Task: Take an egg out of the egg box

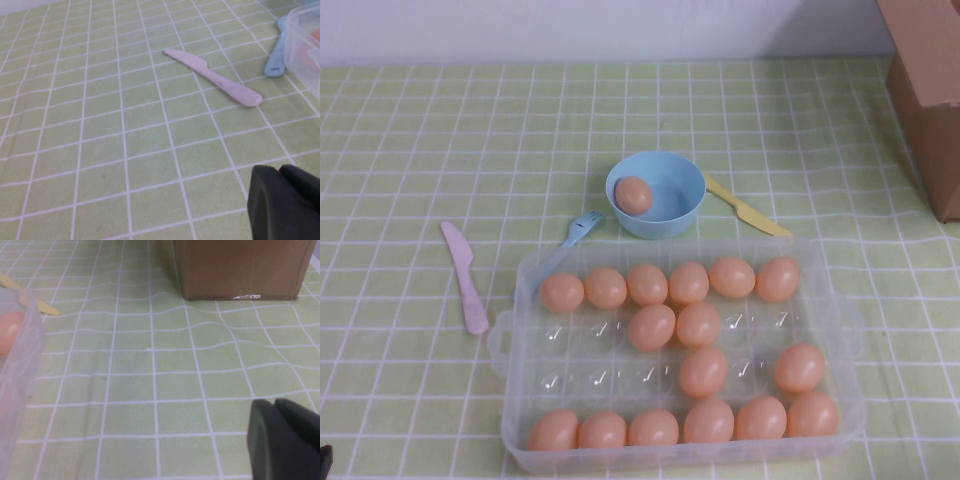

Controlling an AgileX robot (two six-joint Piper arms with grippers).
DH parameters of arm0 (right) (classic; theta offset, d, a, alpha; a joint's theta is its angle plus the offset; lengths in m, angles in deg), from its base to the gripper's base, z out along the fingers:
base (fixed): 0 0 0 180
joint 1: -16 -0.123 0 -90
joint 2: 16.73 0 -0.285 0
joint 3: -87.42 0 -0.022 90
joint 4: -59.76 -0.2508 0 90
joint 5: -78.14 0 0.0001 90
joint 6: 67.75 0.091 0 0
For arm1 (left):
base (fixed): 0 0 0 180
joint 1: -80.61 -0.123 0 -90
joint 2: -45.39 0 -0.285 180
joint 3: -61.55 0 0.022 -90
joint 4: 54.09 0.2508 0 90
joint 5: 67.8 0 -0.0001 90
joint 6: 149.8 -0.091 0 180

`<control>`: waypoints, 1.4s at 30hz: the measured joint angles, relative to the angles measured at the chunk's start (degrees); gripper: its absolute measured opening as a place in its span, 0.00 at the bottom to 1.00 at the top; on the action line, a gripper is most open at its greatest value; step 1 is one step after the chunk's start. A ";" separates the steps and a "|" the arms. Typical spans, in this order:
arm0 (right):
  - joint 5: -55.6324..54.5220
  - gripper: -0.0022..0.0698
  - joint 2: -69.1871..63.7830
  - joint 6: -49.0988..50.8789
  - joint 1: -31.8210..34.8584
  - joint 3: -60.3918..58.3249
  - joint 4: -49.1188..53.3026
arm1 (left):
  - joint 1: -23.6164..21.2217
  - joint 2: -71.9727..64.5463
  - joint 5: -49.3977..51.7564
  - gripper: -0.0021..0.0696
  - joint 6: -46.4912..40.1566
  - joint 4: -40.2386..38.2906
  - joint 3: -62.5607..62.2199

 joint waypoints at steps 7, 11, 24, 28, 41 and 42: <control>0.00 0.01 0.00 0.00 0.00 0.00 -2.79 | 0.00 0.00 0.00 0.02 0.00 0.00 0.00; 0.00 0.01 0.00 0.00 0.00 0.00 -9.20 | 0.00 0.00 0.00 0.02 0.00 0.00 0.00; -7.11 0.01 0.00 -7.96 0.00 0.00 -63.57 | 0.00 0.00 0.00 0.02 0.00 0.00 0.00; -7.49 0.01 0.00 -13.24 0.00 0.00 -64.95 | 0.00 0.00 0.00 0.02 0.00 0.00 0.00; 13.23 0.01 -14.36 -21.80 0.00 11.18 -50.22 | 0.00 0.00 0.00 0.02 0.00 0.00 0.00; 15.40 0.01 -17.53 -21.82 0.00 14.47 -47.57 | 0.00 0.00 0.00 0.02 0.00 0.00 0.00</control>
